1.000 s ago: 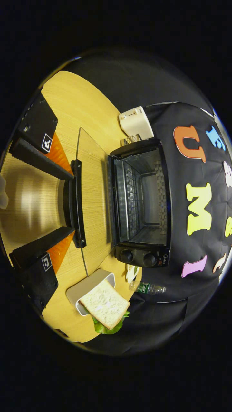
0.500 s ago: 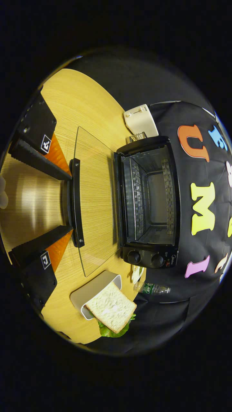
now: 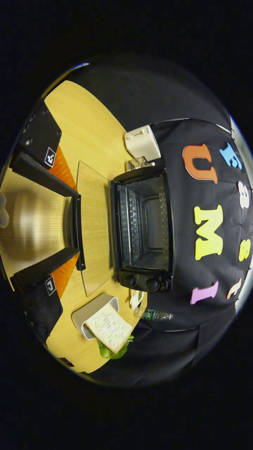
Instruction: Open the electric oven with the left hand, put the food in, and close the electric oven.
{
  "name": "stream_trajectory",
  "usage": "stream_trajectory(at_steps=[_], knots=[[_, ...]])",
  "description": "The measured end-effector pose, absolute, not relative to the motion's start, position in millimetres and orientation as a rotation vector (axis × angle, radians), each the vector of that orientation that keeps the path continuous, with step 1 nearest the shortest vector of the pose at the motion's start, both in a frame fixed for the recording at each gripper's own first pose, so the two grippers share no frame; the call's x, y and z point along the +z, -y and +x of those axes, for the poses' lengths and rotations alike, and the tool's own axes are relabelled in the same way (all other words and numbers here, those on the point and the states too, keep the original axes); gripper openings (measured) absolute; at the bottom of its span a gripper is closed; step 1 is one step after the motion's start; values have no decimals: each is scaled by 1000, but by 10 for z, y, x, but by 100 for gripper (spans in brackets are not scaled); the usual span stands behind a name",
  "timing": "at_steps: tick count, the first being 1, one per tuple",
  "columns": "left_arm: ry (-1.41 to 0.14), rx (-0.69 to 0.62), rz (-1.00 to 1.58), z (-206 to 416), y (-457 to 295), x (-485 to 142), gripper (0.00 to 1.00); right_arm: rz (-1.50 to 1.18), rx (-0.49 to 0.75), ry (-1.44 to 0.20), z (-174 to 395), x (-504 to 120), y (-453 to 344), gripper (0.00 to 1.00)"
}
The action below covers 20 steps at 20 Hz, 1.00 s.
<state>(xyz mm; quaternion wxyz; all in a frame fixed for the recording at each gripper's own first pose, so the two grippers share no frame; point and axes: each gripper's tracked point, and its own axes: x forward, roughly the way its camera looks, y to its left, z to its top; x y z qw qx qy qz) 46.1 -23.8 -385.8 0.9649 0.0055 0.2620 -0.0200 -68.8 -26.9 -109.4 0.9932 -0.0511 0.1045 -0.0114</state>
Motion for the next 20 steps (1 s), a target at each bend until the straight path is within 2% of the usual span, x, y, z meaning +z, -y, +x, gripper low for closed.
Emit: stream_trajectory(at_steps=[8, 13, 20], knots=[[-338, -67, -53, -24, -9, -2466, 96, -89, 6, -205, -545, -1204, 19, 100], [-211, -43, -77, -251, -248, -1602, 95, -66, 36, -290, -476, -1652, -85, 100], [-104, 0, -69, -524, -286, -908, 95, 20, 105, -450, -183, -2446, -162, 100]])
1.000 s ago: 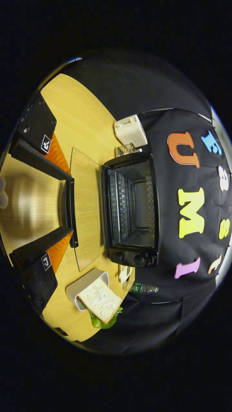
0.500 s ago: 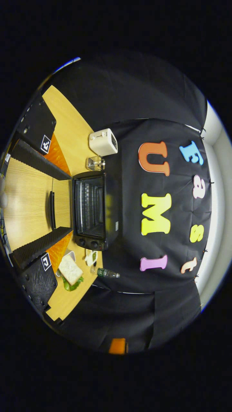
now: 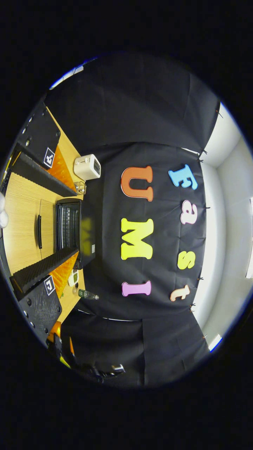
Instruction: Open the electric oven with the left hand, put the food in, and close the electric oven.
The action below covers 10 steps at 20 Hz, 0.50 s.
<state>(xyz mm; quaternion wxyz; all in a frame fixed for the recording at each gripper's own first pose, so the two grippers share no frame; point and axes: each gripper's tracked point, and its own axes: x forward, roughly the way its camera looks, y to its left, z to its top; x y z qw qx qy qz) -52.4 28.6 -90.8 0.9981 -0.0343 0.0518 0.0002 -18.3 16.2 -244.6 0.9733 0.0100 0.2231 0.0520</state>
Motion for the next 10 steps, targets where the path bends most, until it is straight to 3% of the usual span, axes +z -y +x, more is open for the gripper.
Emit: stream_trajectory(at_steps=[10], knots=[[-142, 66, -29, -445, 20, -827, 95, 169, 260, -657, 775, -3188, -199, 97]])
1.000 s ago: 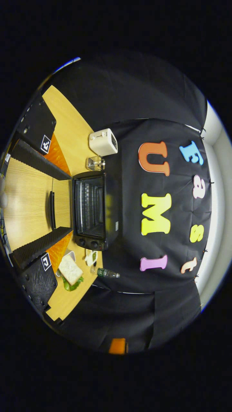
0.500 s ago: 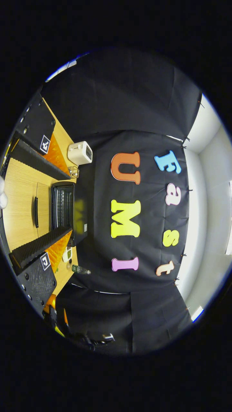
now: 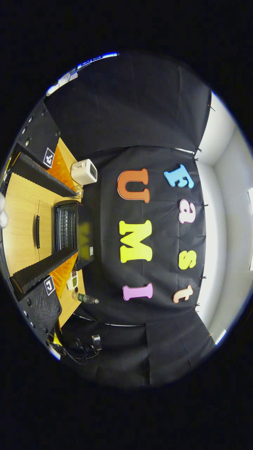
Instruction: Open the electric oven with the left hand, put the food in, and close the electric oven.
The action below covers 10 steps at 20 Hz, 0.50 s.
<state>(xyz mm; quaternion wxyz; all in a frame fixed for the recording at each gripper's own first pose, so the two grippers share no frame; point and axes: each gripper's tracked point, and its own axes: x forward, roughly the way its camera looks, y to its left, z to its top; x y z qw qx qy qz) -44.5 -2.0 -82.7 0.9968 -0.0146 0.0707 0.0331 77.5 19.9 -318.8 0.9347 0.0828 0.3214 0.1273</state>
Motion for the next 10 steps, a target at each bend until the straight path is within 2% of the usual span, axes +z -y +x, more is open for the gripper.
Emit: stream_trajectory(at_steps=[5, 6, 8, 9, 10], knots=[[-182, 133, -37, -251, 142, -904, 95, 241, 337, -756, 1226, -3372, -218, 96], [-189, 142, -36, -206, 172, -918, 95, 251, 356, -774, 1291, -3418, -243, 92], [-202, 153, -34, -118, 238, -936, 95, 267, 396, -813, 1386, -3484, -312, 90], [-208, 156, -32, -80, 281, -948, 95, 276, 415, -829, 1419, -3510, -345, 94], [-215, 156, -32, -46, 317, -956, 95, 285, 424, -840, 1434, -3526, -354, 94]])
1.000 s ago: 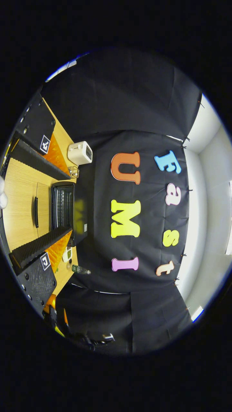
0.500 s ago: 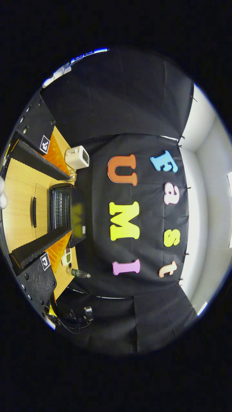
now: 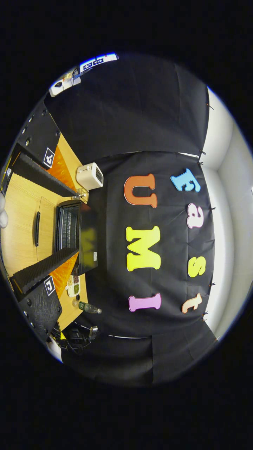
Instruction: Open the electric oven with the left hand, put the food in, and close the electric oven.
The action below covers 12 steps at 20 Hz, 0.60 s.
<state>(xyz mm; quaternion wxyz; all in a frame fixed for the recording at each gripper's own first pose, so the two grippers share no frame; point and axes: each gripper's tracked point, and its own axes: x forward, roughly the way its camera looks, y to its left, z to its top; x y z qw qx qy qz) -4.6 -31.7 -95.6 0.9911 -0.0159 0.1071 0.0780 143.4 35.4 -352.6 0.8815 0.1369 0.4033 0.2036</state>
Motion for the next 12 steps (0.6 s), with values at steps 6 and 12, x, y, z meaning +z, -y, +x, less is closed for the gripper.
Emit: stream_trajectory(at_steps=[6, 12], knots=[[-251, 152, -36, 88, 417, -1053, 96, 333, 474, -908, 1514, -3652, -458, 73], [-268, 134, -38, 107, 422, -1111, 95, 361, 496, -909, 1470, -3577, -530, 39]])
